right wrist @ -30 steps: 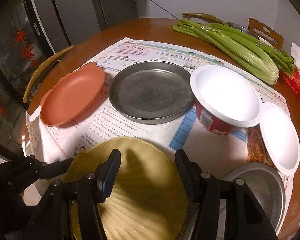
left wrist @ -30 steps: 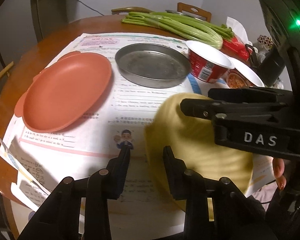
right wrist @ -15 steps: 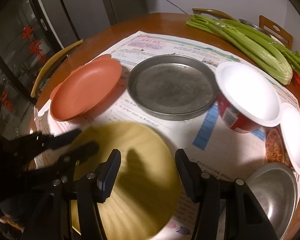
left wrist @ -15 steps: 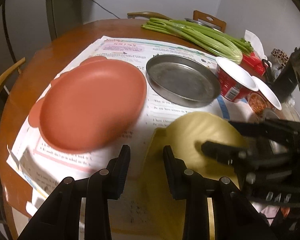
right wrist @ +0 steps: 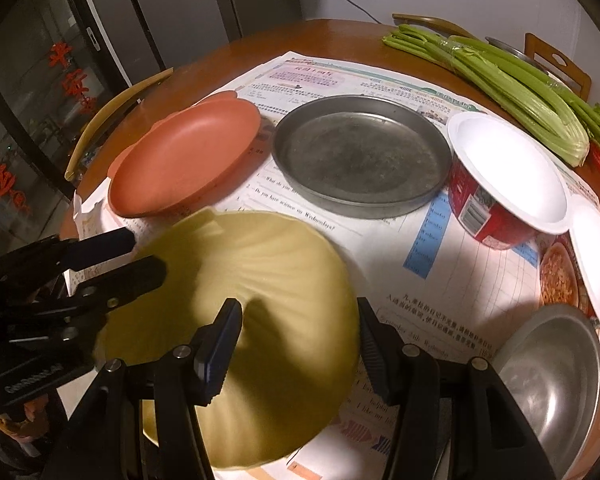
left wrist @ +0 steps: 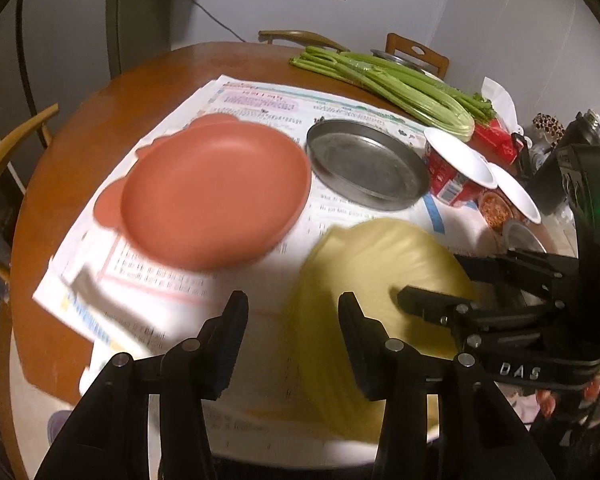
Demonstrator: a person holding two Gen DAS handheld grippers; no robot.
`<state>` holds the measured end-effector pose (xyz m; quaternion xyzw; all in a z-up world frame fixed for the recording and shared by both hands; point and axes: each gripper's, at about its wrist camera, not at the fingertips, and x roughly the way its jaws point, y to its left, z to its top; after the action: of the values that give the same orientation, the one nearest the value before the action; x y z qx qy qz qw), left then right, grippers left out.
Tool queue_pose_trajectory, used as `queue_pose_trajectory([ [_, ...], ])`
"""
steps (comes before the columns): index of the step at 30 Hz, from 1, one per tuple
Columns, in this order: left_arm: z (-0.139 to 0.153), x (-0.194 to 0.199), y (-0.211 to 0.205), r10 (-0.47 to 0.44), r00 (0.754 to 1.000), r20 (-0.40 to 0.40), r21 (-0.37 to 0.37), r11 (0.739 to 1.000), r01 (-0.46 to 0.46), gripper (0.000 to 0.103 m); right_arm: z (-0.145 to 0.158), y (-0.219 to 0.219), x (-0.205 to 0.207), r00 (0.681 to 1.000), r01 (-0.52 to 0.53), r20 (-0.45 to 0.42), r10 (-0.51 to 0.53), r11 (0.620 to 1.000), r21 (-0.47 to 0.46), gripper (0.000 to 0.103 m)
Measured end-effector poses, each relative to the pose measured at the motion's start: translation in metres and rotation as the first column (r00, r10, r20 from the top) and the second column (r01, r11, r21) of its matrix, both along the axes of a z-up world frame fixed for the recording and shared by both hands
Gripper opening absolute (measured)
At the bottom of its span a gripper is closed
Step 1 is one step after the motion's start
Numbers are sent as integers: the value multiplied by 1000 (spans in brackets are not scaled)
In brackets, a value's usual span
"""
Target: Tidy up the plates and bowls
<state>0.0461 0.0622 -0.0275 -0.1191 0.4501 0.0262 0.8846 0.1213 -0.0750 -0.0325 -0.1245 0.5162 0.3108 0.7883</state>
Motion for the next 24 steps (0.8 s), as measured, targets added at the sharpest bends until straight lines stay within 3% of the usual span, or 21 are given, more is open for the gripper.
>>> queue_pose_trajectory([
  [10, -14, -5, 0, 26, 998, -50, -18, 999, -27, 49, -1, 5, -25, 999, -41, 23, 41, 999, -20, 57],
  [24, -14, -4, -1, 32, 999, -44, -32, 999, -34, 49, -5, 13, -41, 998, -54, 44, 55, 998, -23, 57],
])
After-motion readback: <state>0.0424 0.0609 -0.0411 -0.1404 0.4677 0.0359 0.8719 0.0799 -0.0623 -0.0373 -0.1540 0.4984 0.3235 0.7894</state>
